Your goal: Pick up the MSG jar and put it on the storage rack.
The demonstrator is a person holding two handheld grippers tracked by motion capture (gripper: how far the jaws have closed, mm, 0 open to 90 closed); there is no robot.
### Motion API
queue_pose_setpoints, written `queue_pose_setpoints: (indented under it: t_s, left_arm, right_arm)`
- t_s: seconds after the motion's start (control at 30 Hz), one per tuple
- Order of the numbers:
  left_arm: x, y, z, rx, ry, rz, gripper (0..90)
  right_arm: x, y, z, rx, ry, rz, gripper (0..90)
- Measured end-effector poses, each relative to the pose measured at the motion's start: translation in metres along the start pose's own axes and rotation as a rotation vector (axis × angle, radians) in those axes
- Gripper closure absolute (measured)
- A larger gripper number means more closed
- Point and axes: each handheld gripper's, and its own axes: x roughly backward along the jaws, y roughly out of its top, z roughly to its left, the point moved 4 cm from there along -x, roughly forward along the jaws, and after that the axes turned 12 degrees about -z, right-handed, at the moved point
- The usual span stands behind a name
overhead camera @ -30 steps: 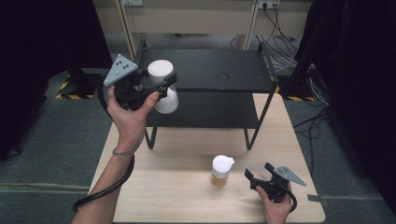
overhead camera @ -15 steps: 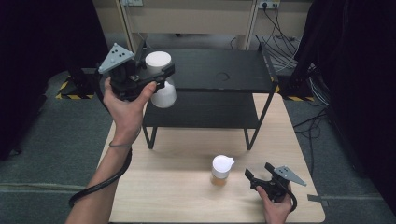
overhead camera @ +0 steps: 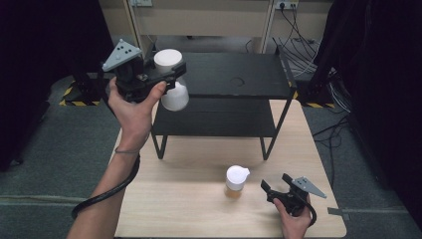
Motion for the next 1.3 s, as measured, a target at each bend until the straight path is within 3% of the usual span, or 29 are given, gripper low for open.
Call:
queue_pose_setpoints:
  t_s: [0.43, 1.3]
  left_arm:
    - [-0.008, 0.014, 0.004, -0.007, 0.016, -0.002, 33.0]
    - [-0.037, 0.016, 0.023, -0.048, 0.057, 0.005, 33.0]
  right_arm:
    - [0.000, 0.000, 0.000, -0.002, 0.001, 0.001, 0.5]
    - [-0.001, 0.001, -0.001, 0.000, 0.008, 0.009, 0.5]
